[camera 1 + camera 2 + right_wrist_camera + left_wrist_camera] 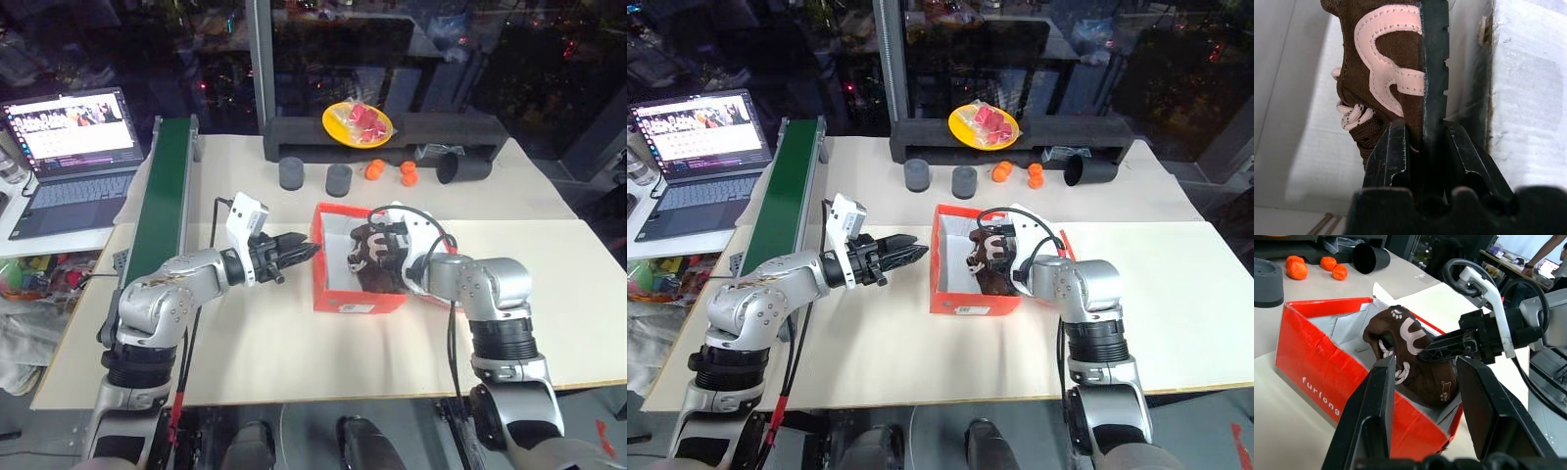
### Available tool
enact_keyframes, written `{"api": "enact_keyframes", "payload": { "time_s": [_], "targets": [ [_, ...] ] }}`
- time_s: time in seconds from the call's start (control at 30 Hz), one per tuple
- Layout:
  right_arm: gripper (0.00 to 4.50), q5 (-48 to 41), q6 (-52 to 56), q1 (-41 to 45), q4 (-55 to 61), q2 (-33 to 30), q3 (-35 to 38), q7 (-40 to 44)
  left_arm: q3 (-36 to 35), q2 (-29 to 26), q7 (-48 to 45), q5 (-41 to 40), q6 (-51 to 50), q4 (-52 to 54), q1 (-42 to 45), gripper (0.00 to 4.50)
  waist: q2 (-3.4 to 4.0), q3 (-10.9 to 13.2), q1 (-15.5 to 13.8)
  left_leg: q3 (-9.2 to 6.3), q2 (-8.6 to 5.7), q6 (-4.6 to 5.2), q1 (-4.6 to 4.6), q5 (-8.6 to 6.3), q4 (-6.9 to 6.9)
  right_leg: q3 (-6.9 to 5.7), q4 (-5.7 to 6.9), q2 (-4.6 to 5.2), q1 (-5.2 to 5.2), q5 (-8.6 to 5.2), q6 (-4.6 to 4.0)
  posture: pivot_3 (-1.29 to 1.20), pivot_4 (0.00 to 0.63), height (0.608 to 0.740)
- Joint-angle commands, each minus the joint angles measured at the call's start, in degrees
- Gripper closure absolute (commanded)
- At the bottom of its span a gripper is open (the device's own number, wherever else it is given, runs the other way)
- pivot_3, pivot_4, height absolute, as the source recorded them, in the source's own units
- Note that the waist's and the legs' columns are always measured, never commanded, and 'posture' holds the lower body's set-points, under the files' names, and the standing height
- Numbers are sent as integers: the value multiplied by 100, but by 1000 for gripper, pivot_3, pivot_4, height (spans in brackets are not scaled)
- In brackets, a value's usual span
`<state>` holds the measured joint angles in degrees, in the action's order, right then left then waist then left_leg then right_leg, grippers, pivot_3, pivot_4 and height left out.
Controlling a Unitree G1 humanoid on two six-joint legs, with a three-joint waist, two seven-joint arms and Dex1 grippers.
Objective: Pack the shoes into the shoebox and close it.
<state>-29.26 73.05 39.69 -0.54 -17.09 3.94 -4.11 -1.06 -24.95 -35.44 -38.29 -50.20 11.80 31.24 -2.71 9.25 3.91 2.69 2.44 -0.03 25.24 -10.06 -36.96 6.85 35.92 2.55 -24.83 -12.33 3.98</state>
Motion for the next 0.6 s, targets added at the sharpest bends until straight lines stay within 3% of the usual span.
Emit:
{"api": "enact_keyframes", "payload": {
  "time_s": [0.03,0.17,0.37,0.47,0.6],
  "targets": [
    [2140,171,-126,151,74,191,237,-35,-162,25,114,64,189,125,53,2370,0,0,1,0,0,0,0,0,0,0,0,0,-1,0,0,0,150,740],
    [758,370,-247,300,195,315,231,-1,-401,62,543,372,482,-285,190,2370,0,0,-1,-1,0,0,10,0,2,0,0,1,-12,0,0,0,150,740],
    [758,719,-683,644,780,264,-6,113,-955,93,1910,1428,1507,-1544,767,2370,1,0,5,-1,1,0,12,0,2,0,9,-1,-20,0,0,0,150,740],
    [758,891,-1475,810,1206,213,-190,394,-1369,149,2857,1917,2169,-2130,1034,2370,0,0,-2,0,0,0,15,0,4,0,4,1,-21,0,0,0,150,740],
    [758,-1,-1904,693,2023,407,-99,1587,-1434,98,3468,2489,2719,-2524,1091,2370,0,0,-5,-2,3,-1,30,-1,8,-1,4,0,-39,1,1,0,150,740]
  ]
}}
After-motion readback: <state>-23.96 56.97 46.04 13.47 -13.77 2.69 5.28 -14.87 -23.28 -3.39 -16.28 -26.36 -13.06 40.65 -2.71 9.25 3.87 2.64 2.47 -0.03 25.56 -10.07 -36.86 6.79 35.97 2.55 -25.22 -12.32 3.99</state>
